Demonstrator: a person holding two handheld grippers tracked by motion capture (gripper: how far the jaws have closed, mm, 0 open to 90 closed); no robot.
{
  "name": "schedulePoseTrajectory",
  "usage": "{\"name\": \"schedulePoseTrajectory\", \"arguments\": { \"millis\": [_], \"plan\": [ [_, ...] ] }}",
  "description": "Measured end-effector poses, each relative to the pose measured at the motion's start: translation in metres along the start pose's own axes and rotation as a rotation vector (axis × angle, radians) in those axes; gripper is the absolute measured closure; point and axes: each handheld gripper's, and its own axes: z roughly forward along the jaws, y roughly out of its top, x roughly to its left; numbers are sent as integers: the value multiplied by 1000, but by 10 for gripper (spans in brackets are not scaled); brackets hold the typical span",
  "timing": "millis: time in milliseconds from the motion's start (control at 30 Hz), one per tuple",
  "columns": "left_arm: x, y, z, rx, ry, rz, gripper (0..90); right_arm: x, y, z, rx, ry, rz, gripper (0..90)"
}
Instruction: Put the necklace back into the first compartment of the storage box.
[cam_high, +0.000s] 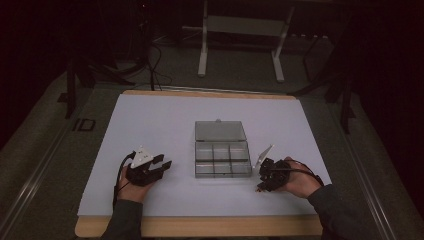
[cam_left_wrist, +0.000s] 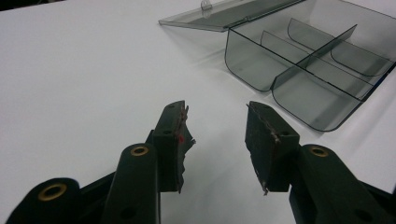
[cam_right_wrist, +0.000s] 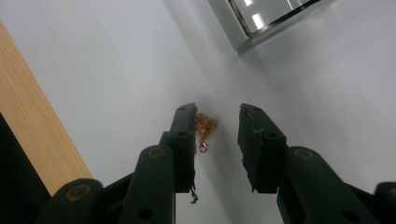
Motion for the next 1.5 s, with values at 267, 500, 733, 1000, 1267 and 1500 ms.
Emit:
{"name": "schedulePoseTrajectory", "arguments": {
  "millis": [267,500,733,1000,1267,1500],
  "plan": [
    [0,0,0,0,2,1,584,1,0,7,32,25,5,643],
    [0,0,0,1,4,1,583,1,0,13,54,42,4,618],
    [0,0,0,4,6,3,583,0,0,18,72,51,17,603],
    [1,0,0,5,7,4,579,1,3,22,92,43,15,623],
    [0,0,0,6,7,5,578,8,6,22,117,3,-31,705],
    [0,0,0,6,9,5,578,7,7,22,127,21,-47,799]
  ]
}}
